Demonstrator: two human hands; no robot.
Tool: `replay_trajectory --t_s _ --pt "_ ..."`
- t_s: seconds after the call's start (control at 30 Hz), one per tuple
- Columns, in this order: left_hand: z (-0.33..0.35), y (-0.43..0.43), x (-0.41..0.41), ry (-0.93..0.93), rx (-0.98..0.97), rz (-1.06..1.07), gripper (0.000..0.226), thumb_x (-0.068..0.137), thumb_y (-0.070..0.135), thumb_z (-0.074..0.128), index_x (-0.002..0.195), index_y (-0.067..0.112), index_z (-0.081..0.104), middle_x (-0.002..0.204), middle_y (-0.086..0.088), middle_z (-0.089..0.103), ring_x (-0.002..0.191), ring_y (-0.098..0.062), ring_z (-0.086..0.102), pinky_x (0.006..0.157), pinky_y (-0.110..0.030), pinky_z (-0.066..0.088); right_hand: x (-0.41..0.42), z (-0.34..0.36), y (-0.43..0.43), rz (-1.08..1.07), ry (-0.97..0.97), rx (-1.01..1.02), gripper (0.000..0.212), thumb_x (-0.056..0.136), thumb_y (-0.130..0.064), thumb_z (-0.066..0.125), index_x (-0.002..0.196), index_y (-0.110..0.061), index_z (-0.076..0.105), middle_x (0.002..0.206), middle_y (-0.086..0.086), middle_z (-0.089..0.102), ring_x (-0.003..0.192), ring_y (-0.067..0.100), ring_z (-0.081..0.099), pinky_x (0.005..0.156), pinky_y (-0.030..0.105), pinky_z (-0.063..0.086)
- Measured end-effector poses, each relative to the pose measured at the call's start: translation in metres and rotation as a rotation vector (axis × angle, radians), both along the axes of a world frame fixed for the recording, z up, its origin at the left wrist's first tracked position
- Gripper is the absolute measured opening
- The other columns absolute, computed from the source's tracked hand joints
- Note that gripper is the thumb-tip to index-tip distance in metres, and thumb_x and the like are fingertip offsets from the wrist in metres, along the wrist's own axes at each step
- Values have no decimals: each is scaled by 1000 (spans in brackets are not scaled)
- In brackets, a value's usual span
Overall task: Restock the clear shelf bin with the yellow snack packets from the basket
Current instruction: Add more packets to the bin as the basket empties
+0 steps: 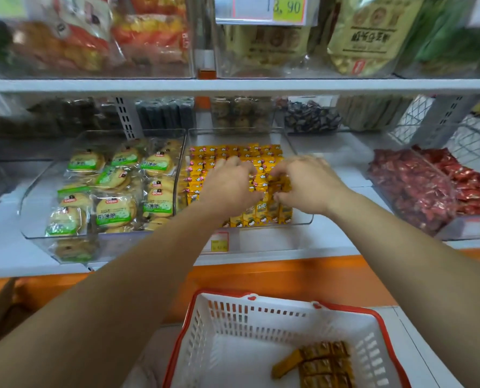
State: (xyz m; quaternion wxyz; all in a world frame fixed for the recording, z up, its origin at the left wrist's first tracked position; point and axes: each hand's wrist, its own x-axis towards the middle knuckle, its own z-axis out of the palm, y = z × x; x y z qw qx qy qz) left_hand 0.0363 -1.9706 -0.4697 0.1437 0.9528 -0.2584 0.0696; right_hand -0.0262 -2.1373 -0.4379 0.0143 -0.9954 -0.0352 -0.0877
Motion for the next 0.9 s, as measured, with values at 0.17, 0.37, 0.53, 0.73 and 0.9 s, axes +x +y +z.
replay_trajectory --t_s 0.17,0.37,0.53,0.73,0.9 --pt "25 20 -71 103 -69 -208 24 91 50 66 105 31 65 101 10 62 95 -15 60 74 -31 49 -83 -7 -7 88 103 529 26 73 -23 84 95 -28 70 90 -6 69 81 12 64 71 23 50" --pt "-49 11 -144 313 504 -491 33 92 62 57 112 36 63 119 6 68 111 -21 62 79 -32 44 -148 -99 -32 2 432 508 27 75 -16 82 78 -31 60 88 -2 72 71 8 63 65 20 49" --pt "-145 -11 -167 503 536 -490 37 97 56 53 121 29 62 124 0 66 110 -23 60 79 -32 44 -180 -199 -54 -145 614 461 12 81 -16 75 91 -15 68 105 2 71 92 20 65 80 30 50" --pt "-271 -23 -189 812 296 -219 35 97 42 61 122 17 58 117 -7 63 105 -29 62 90 -46 54 -189 -281 -58 -253 552 579 26 81 -6 61 97 -21 75 105 0 72 100 21 65 87 35 53" --pt "-351 -27 -197 883 156 -23 60 94 43 66 143 17 44 137 -11 51 118 -32 54 92 -46 51 -188 -337 -54 -376 609 408 51 83 -25 68 133 -21 58 134 10 55 125 31 49 106 37 36"
